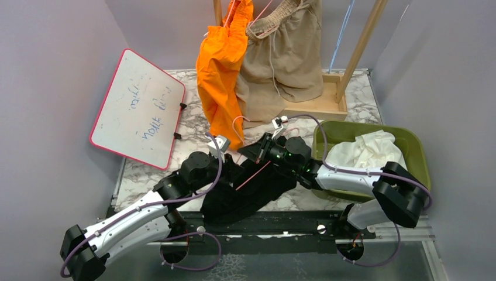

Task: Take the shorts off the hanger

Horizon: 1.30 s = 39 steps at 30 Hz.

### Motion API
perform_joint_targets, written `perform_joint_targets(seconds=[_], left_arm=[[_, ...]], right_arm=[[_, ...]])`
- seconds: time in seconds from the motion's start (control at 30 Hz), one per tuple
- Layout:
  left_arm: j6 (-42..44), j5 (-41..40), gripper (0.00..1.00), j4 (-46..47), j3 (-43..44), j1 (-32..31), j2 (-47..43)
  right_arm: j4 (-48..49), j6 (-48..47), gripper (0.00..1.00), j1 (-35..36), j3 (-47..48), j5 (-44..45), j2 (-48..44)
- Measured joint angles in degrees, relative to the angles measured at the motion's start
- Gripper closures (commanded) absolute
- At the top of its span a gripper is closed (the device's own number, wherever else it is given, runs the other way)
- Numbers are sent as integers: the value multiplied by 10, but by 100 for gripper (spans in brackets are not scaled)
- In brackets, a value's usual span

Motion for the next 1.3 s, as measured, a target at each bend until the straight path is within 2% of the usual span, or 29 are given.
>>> perform_joint_targets(seconds=[0.2, 0.33, 0.57, 0.87, 0.97, 1.03, 1.13, 1.23, 1.3], left_arm=[[-5, -42, 31, -26, 15, 0, 8], [-18, -82, 21, -50, 30, 0, 11], [-38, -102, 20, -81, 28, 0, -22], [-47, -96, 18, -78, -5, 0, -65], [-41, -63, 23, -63, -16, 0, -55], [-37, -37, 33, -53, -16, 0, -40], [-30, 3, 56, -35, -16, 0, -24], [-24, 28, 85, -23, -16, 0, -16], [-25, 35, 100, -19, -16, 0, -18]], right_arm=[[-108, -80, 99, -2, 48, 111, -32], [-168, -140, 99, -5, 92, 169, -49], [-255, -179, 99, -21, 115, 187, -84], [-320, -169, 99, -59, 134, 99, -108], [-326, -161, 99, -75, 149, 62, -109], [-326, -154, 99, -85, 152, 33, -114], [-327, -145, 99, -93, 152, 6, -120], [-327, -137, 96, -94, 152, -17, -121], [-327, -133, 96, -94, 152, -31, -121]])
